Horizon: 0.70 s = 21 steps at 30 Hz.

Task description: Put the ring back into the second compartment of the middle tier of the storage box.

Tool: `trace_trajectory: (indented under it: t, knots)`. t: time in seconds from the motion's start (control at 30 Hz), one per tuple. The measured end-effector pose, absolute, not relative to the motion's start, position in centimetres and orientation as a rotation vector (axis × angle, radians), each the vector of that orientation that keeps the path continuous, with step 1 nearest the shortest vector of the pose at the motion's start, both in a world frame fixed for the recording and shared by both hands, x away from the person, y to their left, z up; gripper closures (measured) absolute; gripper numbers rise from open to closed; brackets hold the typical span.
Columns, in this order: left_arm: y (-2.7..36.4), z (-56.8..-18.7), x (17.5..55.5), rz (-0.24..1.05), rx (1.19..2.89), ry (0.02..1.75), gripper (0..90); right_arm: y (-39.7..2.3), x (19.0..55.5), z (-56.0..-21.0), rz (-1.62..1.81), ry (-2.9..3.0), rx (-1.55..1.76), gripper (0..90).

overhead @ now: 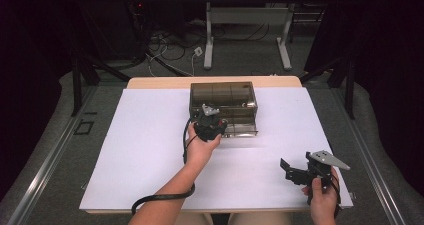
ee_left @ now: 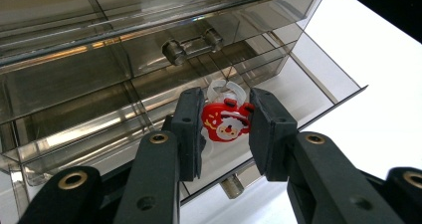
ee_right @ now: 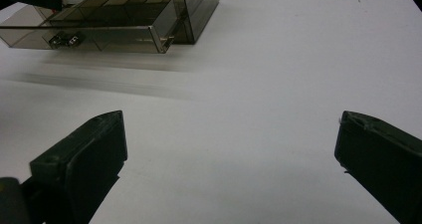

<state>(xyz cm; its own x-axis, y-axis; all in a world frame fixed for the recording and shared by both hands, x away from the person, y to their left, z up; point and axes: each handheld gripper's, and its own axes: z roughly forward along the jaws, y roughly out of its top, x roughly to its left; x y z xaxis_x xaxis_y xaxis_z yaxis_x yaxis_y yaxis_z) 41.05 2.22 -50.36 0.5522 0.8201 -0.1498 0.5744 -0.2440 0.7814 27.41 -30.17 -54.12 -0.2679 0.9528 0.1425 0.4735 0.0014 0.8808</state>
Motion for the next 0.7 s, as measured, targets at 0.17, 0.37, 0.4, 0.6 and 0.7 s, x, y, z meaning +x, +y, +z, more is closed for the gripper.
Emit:
trace_trajectory:
  t: [0.17,0.37,0.4,0.6,0.7]
  knots:
    - [2.29,-50.67,41.16,0.361,1.952,1.139,67.2,-30.14,27.43,-54.15,1.226,1.768,1.465,0.0]
    - [2.35,-51.02,41.27,0.355,1.949,1.151,67.1,-30.10,27.43,-54.17,1.228,1.764,1.476,0.0]
    - [2.33,-51.05,41.26,0.347,1.948,1.155,67.1,-30.11,27.43,-54.17,1.227,1.766,1.472,0.0]
    - [2.30,-51.24,41.31,0.346,1.949,1.158,67.0,-30.10,27.43,-54.16,1.229,1.765,1.476,0.0]
    - [2.32,-51.34,41.32,0.342,1.951,1.163,67.0,-30.11,27.44,-54.18,1.228,1.766,1.475,0.0]
